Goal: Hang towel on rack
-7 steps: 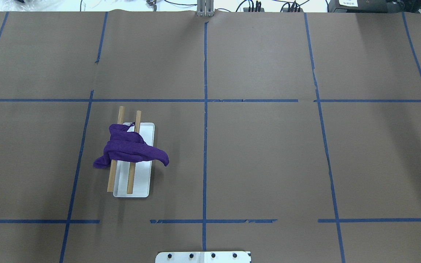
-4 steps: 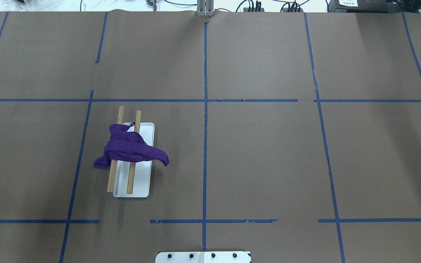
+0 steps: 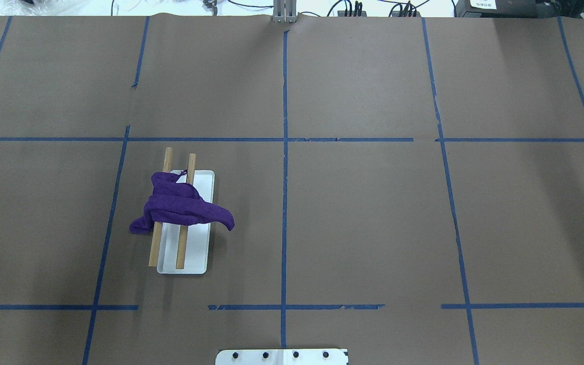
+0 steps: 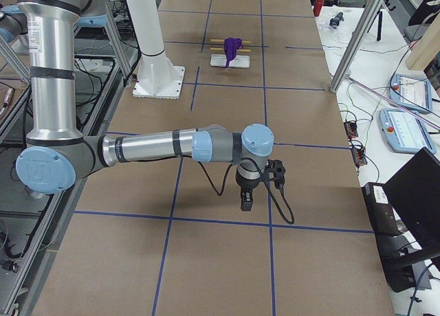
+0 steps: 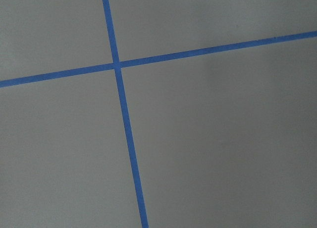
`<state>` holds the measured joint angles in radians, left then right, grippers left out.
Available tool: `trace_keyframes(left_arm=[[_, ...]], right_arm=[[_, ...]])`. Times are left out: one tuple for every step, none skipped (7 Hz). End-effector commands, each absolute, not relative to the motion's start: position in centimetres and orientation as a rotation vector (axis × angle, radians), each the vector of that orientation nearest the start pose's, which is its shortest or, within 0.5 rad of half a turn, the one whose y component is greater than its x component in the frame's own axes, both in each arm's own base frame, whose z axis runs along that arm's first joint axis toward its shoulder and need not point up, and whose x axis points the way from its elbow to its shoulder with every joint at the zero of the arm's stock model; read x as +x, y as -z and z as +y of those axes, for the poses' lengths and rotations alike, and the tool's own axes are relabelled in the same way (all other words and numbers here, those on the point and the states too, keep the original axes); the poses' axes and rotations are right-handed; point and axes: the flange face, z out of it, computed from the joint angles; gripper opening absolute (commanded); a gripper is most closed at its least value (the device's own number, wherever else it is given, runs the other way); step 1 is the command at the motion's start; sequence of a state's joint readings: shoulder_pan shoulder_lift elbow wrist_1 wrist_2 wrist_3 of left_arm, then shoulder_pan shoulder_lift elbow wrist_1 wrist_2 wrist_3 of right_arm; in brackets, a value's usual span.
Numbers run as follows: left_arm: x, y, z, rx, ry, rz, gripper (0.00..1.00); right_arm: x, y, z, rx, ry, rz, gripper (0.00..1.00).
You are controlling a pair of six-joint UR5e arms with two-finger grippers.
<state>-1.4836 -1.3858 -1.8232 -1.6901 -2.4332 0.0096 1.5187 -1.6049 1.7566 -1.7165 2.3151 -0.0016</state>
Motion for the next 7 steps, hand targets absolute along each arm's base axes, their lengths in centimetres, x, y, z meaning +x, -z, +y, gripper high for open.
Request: trace_keyframes(left_arm=[[-1.7,-60.0,-42.8,0.127,-0.173,0.866,1.0],[-1.7,-59.8,-42.8,0.093,-0.16,0.86,1.0],[-2.1,-60.1,-42.8,0.08,-0.143,0.855,1.0],[-2.2,-59.6,-43.9,0.1,-0.158,0.854,1.0],[-2.3,-58.6,-44.6,0.127,-0.172,0.827,1.0],[-2.7,-58.4,-45.2,0.124,-0.162,0.812,1.0],[-2.5,-57.8,-46.3,0.133,-0.168,0.811,1.0]], right_arm=[[4.1,-60.5,-47.4,-0.022,0.05,-0.747,1.0],[3.9,-60.4,-47.4,-0.023,0.051,-0.762,1.0],[3.9,-60.2,-47.5,-0.019,0.054,-0.765,1.0],[3.9,-60.5,-47.5,-0.025,0.049,-0.77,1.0],[3.8,-60.5,-47.5,-0.028,0.049,-0.78,1.0],[3.8,-60.8,-47.5,-0.033,0.048,-0.78,1.0],[3.6,-60.7,-47.6,-0.032,0.051,-0.785,1.0]])
